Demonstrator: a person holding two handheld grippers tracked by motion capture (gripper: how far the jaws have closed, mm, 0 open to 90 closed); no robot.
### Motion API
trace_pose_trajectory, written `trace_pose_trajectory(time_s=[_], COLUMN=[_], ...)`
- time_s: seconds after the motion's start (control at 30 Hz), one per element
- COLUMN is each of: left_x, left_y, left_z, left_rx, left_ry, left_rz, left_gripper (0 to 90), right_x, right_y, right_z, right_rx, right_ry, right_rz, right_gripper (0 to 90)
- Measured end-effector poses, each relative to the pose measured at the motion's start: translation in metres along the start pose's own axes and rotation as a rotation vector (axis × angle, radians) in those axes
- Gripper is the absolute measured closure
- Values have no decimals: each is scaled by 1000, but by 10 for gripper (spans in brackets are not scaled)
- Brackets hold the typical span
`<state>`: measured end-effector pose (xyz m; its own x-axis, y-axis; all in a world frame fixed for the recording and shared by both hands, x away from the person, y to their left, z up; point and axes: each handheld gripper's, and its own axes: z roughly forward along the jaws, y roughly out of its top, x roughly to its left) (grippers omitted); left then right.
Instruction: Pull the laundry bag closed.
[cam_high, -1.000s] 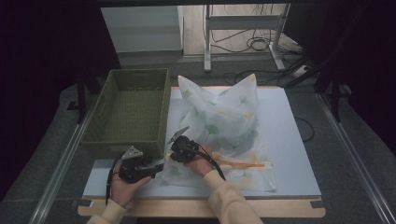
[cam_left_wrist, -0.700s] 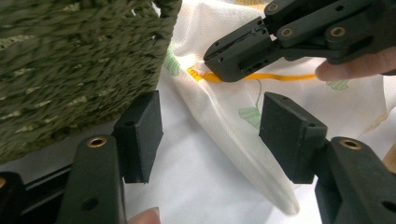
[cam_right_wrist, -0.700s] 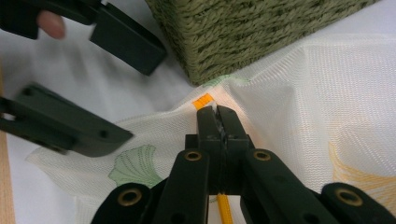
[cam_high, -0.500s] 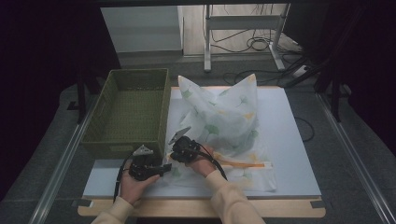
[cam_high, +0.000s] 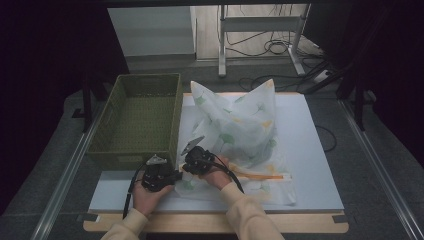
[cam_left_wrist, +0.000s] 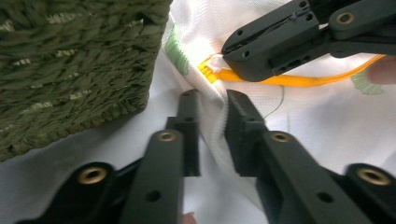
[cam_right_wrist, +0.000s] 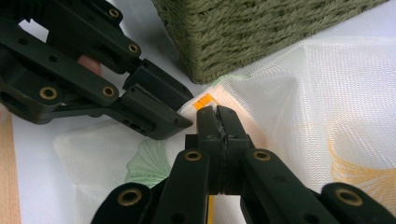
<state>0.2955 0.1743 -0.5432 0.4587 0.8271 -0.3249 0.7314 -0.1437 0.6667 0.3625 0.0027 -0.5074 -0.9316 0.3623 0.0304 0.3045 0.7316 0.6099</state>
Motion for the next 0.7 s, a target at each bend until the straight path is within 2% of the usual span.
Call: trace_pose_trajectory(time_s=[0.13, 0.57, 0.7], left_x=[-1, -2, 0], left_y=[0, -1, -2], left_z=[0, -3, -3], left_rx=[-1, -17, -23], left_ry=[17, 11, -1], left_rz=[5, -3, -26], left_gripper=[839, 880, 883], right_x=[-1, 1, 2], right_y=[-1, -2, -1], right_z=[1, 0, 1], right_rx=[0, -8, -6], right_ry=[0, -8, -12], right_rz=[3, 12, 8], right_gripper=[896, 897, 899])
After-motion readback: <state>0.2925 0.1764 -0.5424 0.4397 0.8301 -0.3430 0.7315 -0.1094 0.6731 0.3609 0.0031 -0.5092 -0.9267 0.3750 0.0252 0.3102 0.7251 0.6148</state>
